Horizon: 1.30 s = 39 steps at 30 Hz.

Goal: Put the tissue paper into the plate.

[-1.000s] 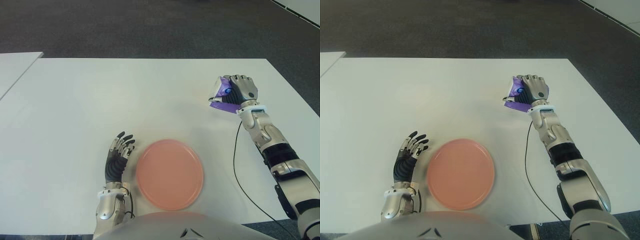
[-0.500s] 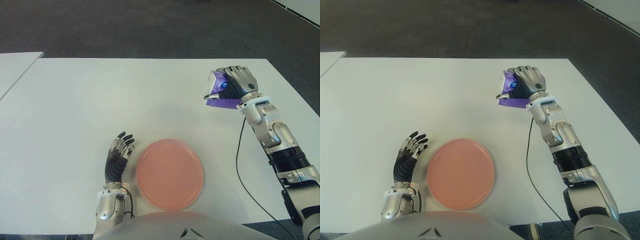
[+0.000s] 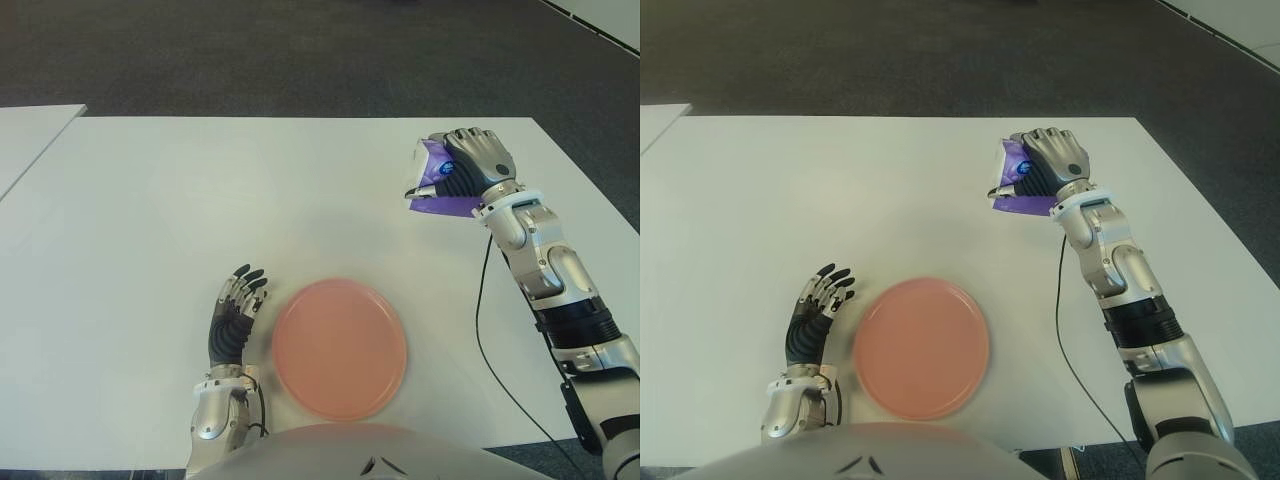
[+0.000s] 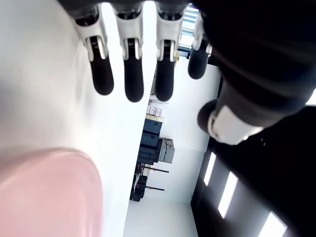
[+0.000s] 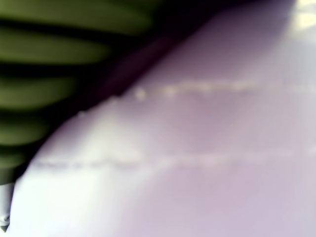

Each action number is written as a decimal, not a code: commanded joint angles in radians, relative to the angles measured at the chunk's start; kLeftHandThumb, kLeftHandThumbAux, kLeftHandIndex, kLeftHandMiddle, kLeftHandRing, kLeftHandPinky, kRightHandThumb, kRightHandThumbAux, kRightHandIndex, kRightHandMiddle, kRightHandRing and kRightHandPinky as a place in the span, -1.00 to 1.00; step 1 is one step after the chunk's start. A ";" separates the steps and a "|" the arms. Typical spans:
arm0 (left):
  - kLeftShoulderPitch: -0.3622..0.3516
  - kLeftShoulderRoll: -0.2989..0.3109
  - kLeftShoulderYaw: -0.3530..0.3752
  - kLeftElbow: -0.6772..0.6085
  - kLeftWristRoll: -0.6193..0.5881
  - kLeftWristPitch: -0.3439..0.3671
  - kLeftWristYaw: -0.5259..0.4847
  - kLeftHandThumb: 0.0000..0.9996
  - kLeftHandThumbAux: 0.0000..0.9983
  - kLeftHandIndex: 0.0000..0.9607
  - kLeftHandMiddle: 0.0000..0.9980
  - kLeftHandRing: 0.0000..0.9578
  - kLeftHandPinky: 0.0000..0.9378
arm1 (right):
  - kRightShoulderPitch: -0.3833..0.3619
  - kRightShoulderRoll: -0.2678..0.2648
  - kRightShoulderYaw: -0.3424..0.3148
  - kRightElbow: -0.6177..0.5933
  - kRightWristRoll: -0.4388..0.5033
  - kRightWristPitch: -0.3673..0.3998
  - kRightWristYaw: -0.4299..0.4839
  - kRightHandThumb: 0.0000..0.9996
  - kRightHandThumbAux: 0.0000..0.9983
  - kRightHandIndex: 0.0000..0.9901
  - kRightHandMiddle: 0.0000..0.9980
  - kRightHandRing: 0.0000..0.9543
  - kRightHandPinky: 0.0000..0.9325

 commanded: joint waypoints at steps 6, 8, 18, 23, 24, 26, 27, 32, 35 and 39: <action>0.006 -0.019 -0.001 0.017 0.019 0.030 0.012 -0.30 0.36 -0.63 -0.47 -0.42 -0.41 | 0.062 0.051 0.064 -0.130 -0.087 -0.021 0.041 0.42 0.44 -0.12 0.82 0.79 0.85; 0.006 -0.019 -0.003 0.015 0.022 0.032 0.012 -0.30 0.36 -0.63 -0.47 -0.41 -0.40 | 0.093 0.059 0.085 -0.190 -0.112 -0.030 0.051 0.42 0.44 -0.12 0.87 0.82 0.86; 0.009 -0.028 -0.019 0.001 0.049 0.041 0.031 -0.30 0.38 -0.61 -0.47 -0.43 -0.45 | 0.206 0.112 0.098 -0.317 -0.114 -0.099 0.050 0.42 0.44 -0.12 0.92 0.87 0.88; 0.010 -0.031 -0.025 -0.006 0.050 0.046 0.040 -0.30 0.37 -0.60 -0.47 -0.44 -0.46 | 0.217 0.148 0.129 -0.308 -0.132 -0.126 0.041 0.42 0.44 -0.12 0.91 0.87 0.88; 0.010 -0.032 -0.026 -0.008 0.050 0.050 0.044 -0.30 0.38 -0.60 -0.47 -0.44 -0.46 | 0.220 0.153 0.132 -0.311 -0.135 -0.132 0.039 0.42 0.44 -0.12 0.91 0.87 0.88; 0.010 -0.035 -0.026 -0.011 0.050 0.060 0.051 -0.29 0.38 -0.58 -0.47 -0.44 -0.46 | 0.225 0.158 0.135 -0.316 -0.141 -0.142 0.037 0.42 0.44 -0.12 0.91 0.87 0.88; 0.009 -0.036 -0.027 -0.013 0.051 0.065 0.055 -0.28 0.39 -0.57 -0.47 -0.44 -0.45 | 0.227 0.160 0.134 -0.317 -0.143 -0.148 0.036 0.42 0.44 -0.12 0.91 0.87 0.88; 0.006 -0.044 -0.027 -0.022 0.040 0.105 0.076 -0.26 0.41 -0.55 -0.45 -0.41 -0.39 | 0.237 0.173 0.157 -0.348 -0.194 -0.176 0.037 0.42 0.44 -0.12 0.90 0.88 0.89; 0.000 -0.047 -0.026 -0.017 0.018 0.109 0.070 -0.25 0.42 -0.58 -0.46 -0.41 -0.40 | 0.255 0.190 0.185 -0.387 -0.233 -0.193 0.037 0.43 0.44 -0.12 0.90 0.88 0.90; -0.007 -0.049 -0.029 -0.007 0.011 0.101 0.070 -0.24 0.43 -0.63 -0.48 -0.41 -0.39 | 0.288 0.211 0.206 -0.427 -0.251 -0.205 0.043 0.43 0.43 -0.12 0.89 0.89 0.90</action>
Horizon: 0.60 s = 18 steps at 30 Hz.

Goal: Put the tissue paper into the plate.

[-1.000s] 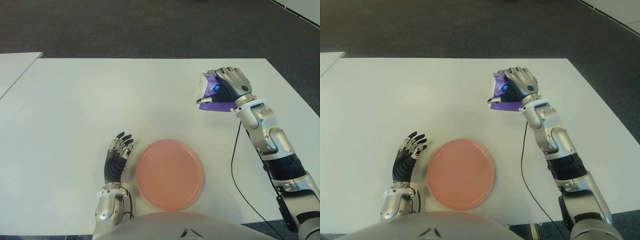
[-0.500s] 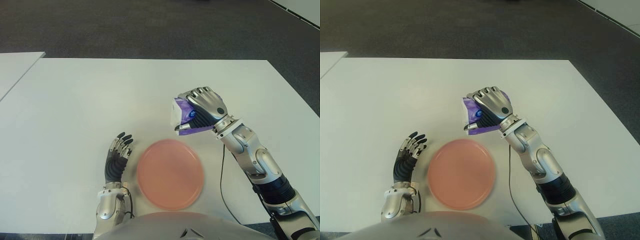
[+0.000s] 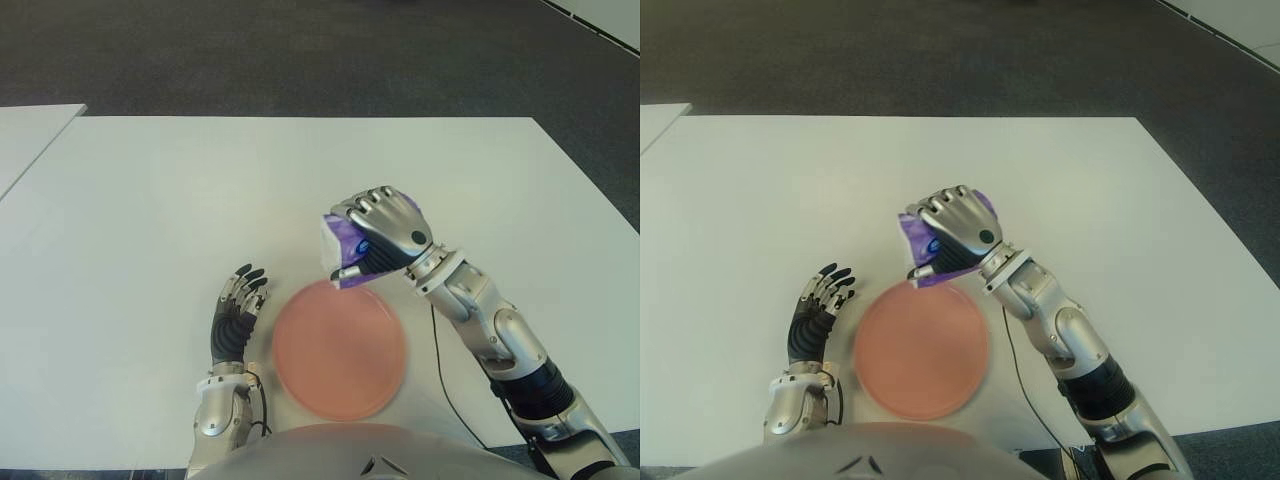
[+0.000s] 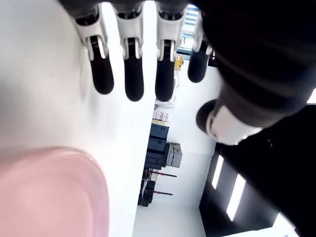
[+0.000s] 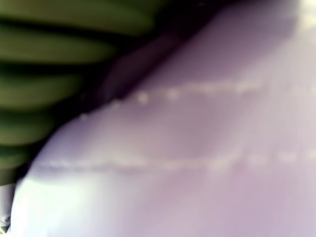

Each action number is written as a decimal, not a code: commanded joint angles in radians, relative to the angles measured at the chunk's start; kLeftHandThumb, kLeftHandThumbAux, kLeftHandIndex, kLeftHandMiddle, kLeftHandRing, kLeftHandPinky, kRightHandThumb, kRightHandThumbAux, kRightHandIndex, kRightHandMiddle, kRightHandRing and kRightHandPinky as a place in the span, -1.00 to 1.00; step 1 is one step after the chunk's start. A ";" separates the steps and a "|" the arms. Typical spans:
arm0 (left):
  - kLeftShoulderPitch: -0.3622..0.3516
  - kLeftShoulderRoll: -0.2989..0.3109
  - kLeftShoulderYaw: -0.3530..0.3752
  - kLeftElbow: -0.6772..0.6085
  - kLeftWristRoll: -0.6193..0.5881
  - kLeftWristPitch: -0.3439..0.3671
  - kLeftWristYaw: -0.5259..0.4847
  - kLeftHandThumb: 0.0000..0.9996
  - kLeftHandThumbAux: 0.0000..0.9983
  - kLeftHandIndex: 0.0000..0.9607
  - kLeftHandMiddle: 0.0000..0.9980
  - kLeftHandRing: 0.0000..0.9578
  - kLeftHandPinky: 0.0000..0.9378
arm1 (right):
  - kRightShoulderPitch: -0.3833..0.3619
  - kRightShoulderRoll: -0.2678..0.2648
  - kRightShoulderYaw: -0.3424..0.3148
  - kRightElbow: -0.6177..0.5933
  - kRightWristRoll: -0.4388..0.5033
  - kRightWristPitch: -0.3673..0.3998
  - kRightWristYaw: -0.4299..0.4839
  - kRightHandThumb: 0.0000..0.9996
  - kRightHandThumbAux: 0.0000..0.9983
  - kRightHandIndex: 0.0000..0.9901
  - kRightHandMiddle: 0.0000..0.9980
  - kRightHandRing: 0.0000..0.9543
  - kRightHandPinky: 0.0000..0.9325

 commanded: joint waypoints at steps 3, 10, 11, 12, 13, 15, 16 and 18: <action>-0.006 -0.048 -0.003 0.031 -0.012 0.031 0.016 -0.24 0.42 -0.67 -0.49 -0.40 -0.37 | 0.061 0.039 0.045 -0.074 -0.038 -0.028 0.020 0.43 0.43 -0.12 0.89 0.89 0.91; -0.002 -0.062 -0.007 0.003 -0.047 0.081 0.029 -0.11 0.29 -0.62 -0.44 -0.31 -0.24 | 0.075 0.042 0.052 -0.075 -0.018 -0.061 0.055 0.43 0.43 -0.11 0.88 0.89 0.91; -0.002 -0.062 -0.008 0.001 -0.050 0.085 0.030 -0.09 0.27 -0.60 -0.43 -0.29 -0.21 | 0.076 0.041 0.051 -0.072 -0.019 -0.066 0.056 0.43 0.43 -0.11 0.89 0.90 0.92; -0.001 -0.061 -0.009 -0.001 -0.054 0.088 0.028 -0.09 0.26 -0.60 -0.43 -0.28 -0.20 | 0.078 0.039 0.053 -0.069 -0.024 -0.071 0.054 0.43 0.43 -0.11 0.89 0.90 0.92; -0.002 -0.060 -0.010 -0.002 -0.058 0.090 0.028 -0.08 0.23 -0.59 -0.42 -0.27 -0.20 | 0.080 0.038 0.053 -0.066 -0.027 -0.076 0.053 0.43 0.43 -0.12 0.90 0.90 0.93; -0.002 -0.058 -0.012 -0.001 -0.060 0.086 0.025 -0.07 0.20 -0.57 -0.42 -0.27 -0.22 | 0.082 0.034 0.055 -0.064 -0.038 -0.087 0.048 0.43 0.43 -0.12 0.91 0.90 0.94; -0.003 -0.057 -0.012 0.000 -0.060 0.083 0.025 -0.07 0.18 -0.56 -0.42 -0.28 -0.25 | 0.083 0.032 0.057 -0.064 -0.044 -0.094 0.047 0.43 0.43 -0.12 0.92 0.91 0.94; -0.003 -0.057 -0.013 0.001 -0.060 0.080 0.026 -0.05 0.15 -0.53 -0.42 -0.30 -0.27 | 0.085 0.029 0.059 -0.065 -0.053 -0.104 0.047 0.42 0.43 -0.12 0.92 0.91 0.94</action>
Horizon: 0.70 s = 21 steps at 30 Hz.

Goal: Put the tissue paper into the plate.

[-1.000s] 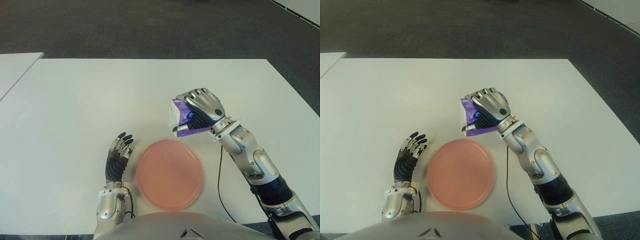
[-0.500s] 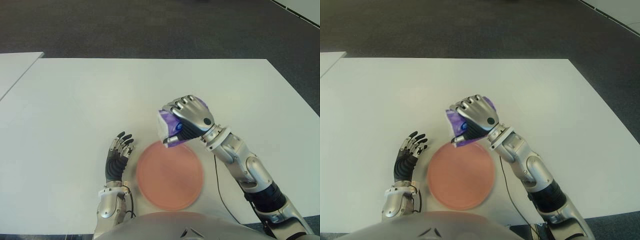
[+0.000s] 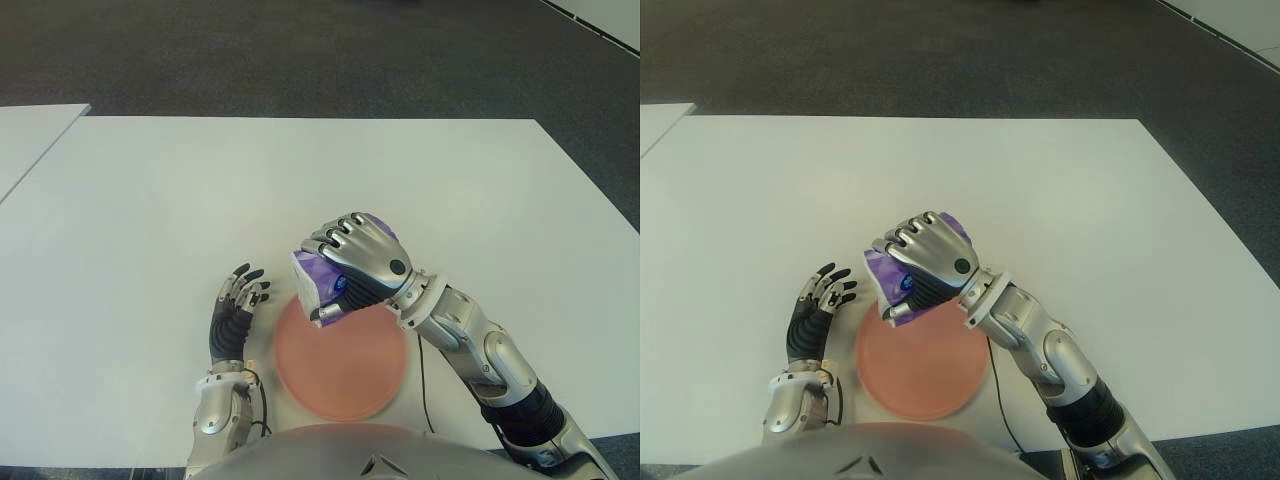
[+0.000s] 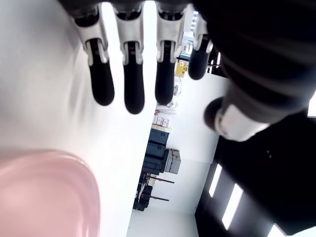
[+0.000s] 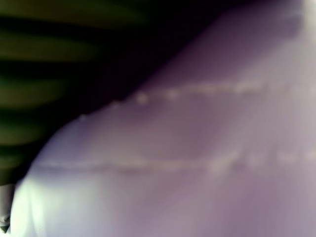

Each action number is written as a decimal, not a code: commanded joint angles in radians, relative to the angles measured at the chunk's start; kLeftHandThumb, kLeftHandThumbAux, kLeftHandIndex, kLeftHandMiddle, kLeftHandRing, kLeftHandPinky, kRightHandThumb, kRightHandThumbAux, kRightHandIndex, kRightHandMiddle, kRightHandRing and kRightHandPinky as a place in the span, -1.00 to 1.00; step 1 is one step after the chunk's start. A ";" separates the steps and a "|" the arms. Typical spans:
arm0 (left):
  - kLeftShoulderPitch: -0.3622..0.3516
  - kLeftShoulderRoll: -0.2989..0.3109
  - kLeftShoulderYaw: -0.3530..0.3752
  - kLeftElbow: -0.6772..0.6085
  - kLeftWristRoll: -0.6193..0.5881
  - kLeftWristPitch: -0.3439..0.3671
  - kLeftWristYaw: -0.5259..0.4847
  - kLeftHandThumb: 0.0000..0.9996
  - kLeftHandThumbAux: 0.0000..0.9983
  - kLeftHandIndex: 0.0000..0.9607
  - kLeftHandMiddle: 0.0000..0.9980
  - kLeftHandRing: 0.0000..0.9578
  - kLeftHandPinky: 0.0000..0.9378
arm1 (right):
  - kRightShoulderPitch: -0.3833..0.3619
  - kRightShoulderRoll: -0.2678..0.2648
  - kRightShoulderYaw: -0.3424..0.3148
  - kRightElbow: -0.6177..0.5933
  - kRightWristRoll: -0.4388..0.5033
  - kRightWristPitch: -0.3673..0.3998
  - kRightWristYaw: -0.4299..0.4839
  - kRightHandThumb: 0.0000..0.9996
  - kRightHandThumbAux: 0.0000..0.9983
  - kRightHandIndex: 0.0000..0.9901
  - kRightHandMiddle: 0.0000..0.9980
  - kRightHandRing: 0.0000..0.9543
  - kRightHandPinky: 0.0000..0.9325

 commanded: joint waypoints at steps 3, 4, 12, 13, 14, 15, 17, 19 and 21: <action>0.000 -0.058 -0.010 0.024 -0.010 0.038 0.019 -0.02 0.12 -0.47 -0.40 -0.30 -0.29 | 0.024 -0.012 0.007 -0.001 -0.036 -0.034 0.014 0.42 0.43 -0.12 0.93 0.91 0.93; 0.002 -0.059 -0.012 0.021 -0.010 0.037 0.019 -0.01 0.11 -0.45 -0.39 -0.31 -0.31 | 0.031 -0.010 0.009 -0.008 -0.037 -0.032 0.025 0.42 0.43 -0.12 0.92 0.90 0.93; 0.007 -0.049 -0.030 0.008 0.016 0.012 0.021 0.30 0.32 -0.20 -0.34 -0.33 -0.42 | 0.078 0.031 0.017 -0.076 0.027 0.030 0.174 0.42 0.44 -0.12 0.89 0.88 0.90; 0.007 -0.048 -0.032 0.009 0.020 0.010 0.022 0.33 0.35 -0.18 -0.34 -0.33 -0.44 | 0.081 0.036 0.017 -0.083 0.030 0.035 0.186 0.42 0.44 -0.12 0.88 0.88 0.89; 0.006 -0.046 -0.033 0.009 0.026 0.006 0.023 0.34 0.37 -0.17 -0.34 -0.33 -0.45 | 0.085 0.039 0.018 -0.091 0.032 0.041 0.205 0.42 0.44 -0.12 0.88 0.88 0.89; 0.006 -0.045 -0.034 0.010 0.031 0.003 0.024 0.35 0.38 -0.16 -0.34 -0.33 -0.44 | 0.087 0.043 0.018 -0.097 0.032 0.045 0.219 0.42 0.44 -0.12 0.88 0.87 0.88; 0.004 -0.041 -0.037 0.010 0.038 0.000 0.024 0.36 0.40 -0.15 -0.33 -0.32 -0.41 | 0.095 0.039 0.017 -0.103 0.035 0.051 0.255 0.43 0.44 -0.12 0.85 0.86 0.87; 0.005 -0.038 -0.039 0.006 0.044 0.002 0.023 0.37 0.40 -0.15 -0.33 -0.31 -0.39 | 0.105 0.032 0.011 -0.101 0.036 0.050 0.271 0.43 0.43 -0.11 0.83 0.85 0.86; 0.005 -0.036 -0.039 0.004 0.047 0.004 0.022 0.37 0.41 -0.15 -0.33 -0.30 -0.38 | 0.112 0.031 0.007 -0.097 0.031 0.046 0.272 0.44 0.43 -0.11 0.80 0.84 0.85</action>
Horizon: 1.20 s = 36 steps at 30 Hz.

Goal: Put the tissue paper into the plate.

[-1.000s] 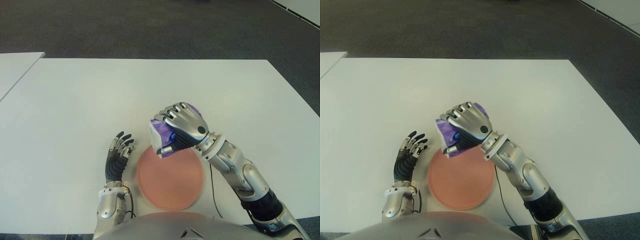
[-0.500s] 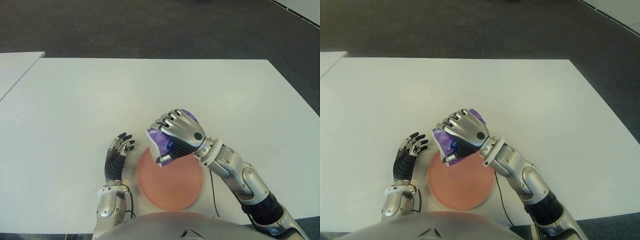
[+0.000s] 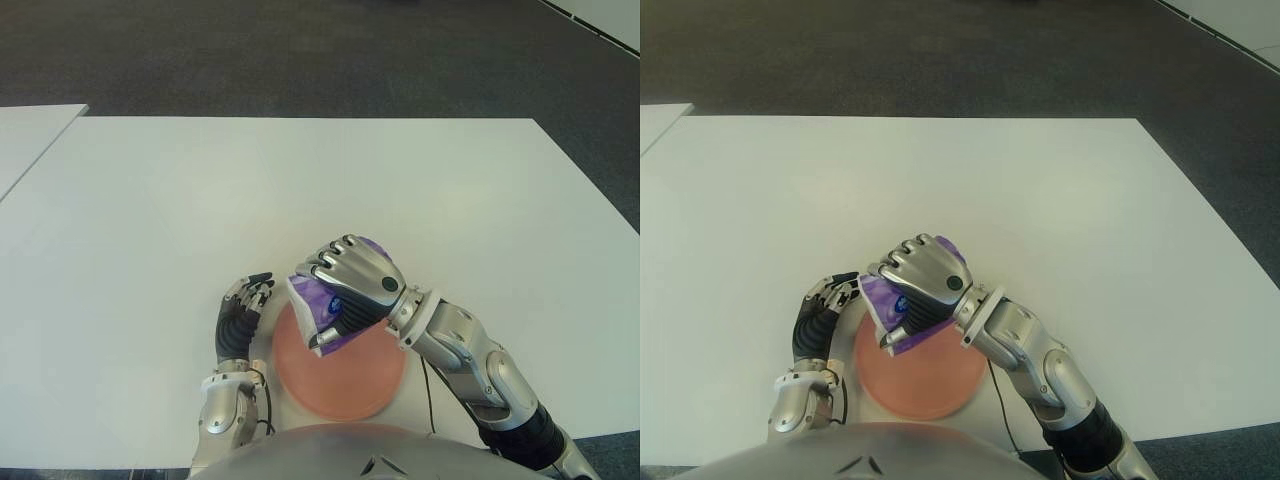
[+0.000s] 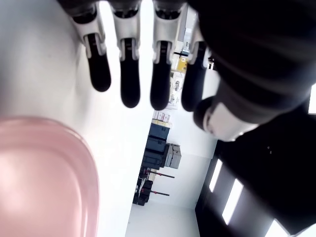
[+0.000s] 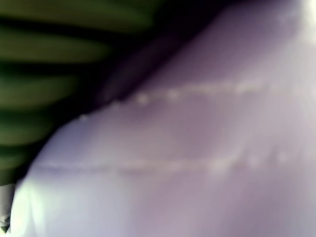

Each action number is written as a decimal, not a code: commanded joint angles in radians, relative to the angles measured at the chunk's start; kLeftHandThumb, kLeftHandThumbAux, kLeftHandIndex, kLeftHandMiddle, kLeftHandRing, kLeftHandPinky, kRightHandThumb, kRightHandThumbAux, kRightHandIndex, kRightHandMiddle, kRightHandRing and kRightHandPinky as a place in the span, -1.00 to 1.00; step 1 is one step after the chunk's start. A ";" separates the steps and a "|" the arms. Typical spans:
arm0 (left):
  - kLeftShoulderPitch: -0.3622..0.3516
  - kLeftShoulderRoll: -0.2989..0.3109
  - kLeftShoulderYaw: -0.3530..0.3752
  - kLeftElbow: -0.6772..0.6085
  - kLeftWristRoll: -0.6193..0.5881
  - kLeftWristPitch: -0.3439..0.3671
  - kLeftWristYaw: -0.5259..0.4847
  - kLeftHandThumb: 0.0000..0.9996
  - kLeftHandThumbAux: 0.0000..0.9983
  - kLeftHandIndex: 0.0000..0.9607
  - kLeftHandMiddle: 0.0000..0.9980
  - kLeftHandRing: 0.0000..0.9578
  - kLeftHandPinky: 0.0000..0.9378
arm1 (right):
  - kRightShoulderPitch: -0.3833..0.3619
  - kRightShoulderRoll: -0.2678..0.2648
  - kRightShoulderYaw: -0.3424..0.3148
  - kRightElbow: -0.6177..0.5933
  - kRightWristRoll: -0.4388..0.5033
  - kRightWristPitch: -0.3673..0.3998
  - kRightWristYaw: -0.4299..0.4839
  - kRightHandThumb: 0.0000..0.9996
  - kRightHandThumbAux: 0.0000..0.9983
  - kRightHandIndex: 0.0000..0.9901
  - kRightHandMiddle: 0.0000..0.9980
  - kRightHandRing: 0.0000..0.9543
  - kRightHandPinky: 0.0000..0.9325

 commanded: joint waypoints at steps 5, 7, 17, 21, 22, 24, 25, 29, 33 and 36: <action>0.001 -0.033 0.000 0.014 0.016 0.020 0.016 0.36 0.42 -0.15 -0.34 -0.29 -0.37 | 0.032 -0.001 -0.007 0.008 -0.008 0.007 0.021 0.45 0.43 -0.11 0.76 0.82 0.85; 0.001 -0.031 0.002 0.016 0.020 0.021 0.017 0.36 0.42 -0.15 -0.34 -0.30 -0.37 | 0.035 0.001 -0.007 0.014 -0.011 0.006 0.017 0.46 0.42 -0.11 0.75 0.82 0.85; -0.002 -0.023 0.006 0.038 0.027 -0.022 0.002 0.35 0.43 -0.16 -0.39 -0.29 -0.29 | 0.067 0.011 0.012 0.007 -0.065 -0.009 -0.029 0.45 0.43 -0.11 0.76 0.82 0.85; -0.005 -0.018 0.006 0.042 0.031 -0.021 0.000 0.35 0.43 -0.16 -0.37 -0.25 -0.23 | 0.079 0.016 0.022 0.006 -0.079 -0.010 -0.036 0.46 0.42 -0.11 0.75 0.82 0.85; -0.003 -0.018 0.006 0.041 0.031 -0.020 0.000 0.35 0.43 -0.16 -0.36 -0.25 -0.22 | 0.081 0.016 0.023 0.005 -0.080 -0.009 -0.036 0.46 0.42 -0.11 0.75 0.82 0.85; -0.003 -0.018 0.006 0.042 0.033 -0.020 0.002 0.35 0.43 -0.16 -0.36 -0.24 -0.21 | 0.091 0.020 0.028 0.006 -0.087 -0.009 -0.044 0.46 0.42 -0.11 0.75 0.82 0.85; -0.003 -0.018 0.007 0.043 0.034 -0.019 0.003 0.35 0.43 -0.16 -0.36 -0.23 -0.21 | 0.095 0.021 0.030 0.008 -0.090 -0.009 -0.048 0.46 0.42 -0.11 0.74 0.82 0.85; -0.003 -0.013 0.009 0.047 0.040 -0.019 0.002 0.34 0.43 -0.17 -0.38 -0.28 -0.32 | 0.124 0.021 0.042 0.023 -0.112 -0.022 -0.097 0.47 0.42 -0.11 0.73 0.81 0.84; -0.010 -0.011 0.011 0.060 0.048 -0.029 0.000 0.06 0.38 -0.35 -0.43 -0.34 -0.40 | 0.133 0.016 0.046 0.033 -0.114 -0.031 -0.111 0.47 0.42 -0.11 0.71 0.79 0.82; -0.013 -0.012 0.012 0.068 0.057 -0.034 0.004 -0.28 0.32 -0.57 -0.48 -0.40 -0.45 | 0.132 0.013 0.048 0.037 -0.112 -0.037 -0.111 0.47 0.42 -0.11 0.70 0.78 0.81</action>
